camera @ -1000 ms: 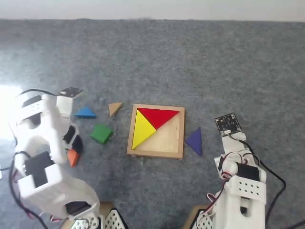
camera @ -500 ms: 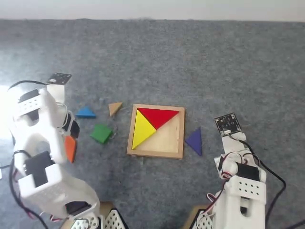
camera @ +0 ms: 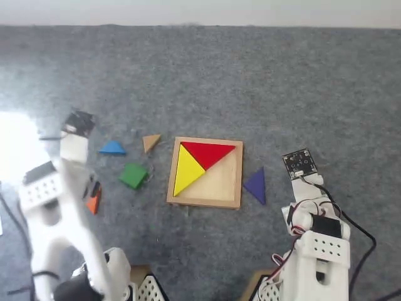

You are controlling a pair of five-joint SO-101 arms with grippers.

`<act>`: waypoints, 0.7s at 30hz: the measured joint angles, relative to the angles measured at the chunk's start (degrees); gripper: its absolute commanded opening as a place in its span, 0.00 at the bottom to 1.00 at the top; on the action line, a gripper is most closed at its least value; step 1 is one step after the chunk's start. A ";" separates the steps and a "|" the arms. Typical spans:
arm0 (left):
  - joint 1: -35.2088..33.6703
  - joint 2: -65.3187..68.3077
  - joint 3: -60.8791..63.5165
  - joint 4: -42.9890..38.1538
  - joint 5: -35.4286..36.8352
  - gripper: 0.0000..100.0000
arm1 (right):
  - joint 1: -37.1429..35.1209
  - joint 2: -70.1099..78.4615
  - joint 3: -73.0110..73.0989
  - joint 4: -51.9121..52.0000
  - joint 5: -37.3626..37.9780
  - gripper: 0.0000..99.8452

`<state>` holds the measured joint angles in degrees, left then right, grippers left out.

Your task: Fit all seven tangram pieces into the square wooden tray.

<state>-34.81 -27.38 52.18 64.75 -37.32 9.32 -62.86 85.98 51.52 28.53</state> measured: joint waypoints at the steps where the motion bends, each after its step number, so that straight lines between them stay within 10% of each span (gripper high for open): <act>1: 0.44 -0.88 2.99 -2.11 -0.09 0.17 | 0.00 0.00 0.00 0.00 0.00 0.22; 21: -1.23 22.59 -4.13 -9.14 -0.35 0.20 | 0.00 0.00 0.00 0.00 0.00 0.22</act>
<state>-36.04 -4.79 48.04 55.60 -37.67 9.32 -62.86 85.98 51.52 28.53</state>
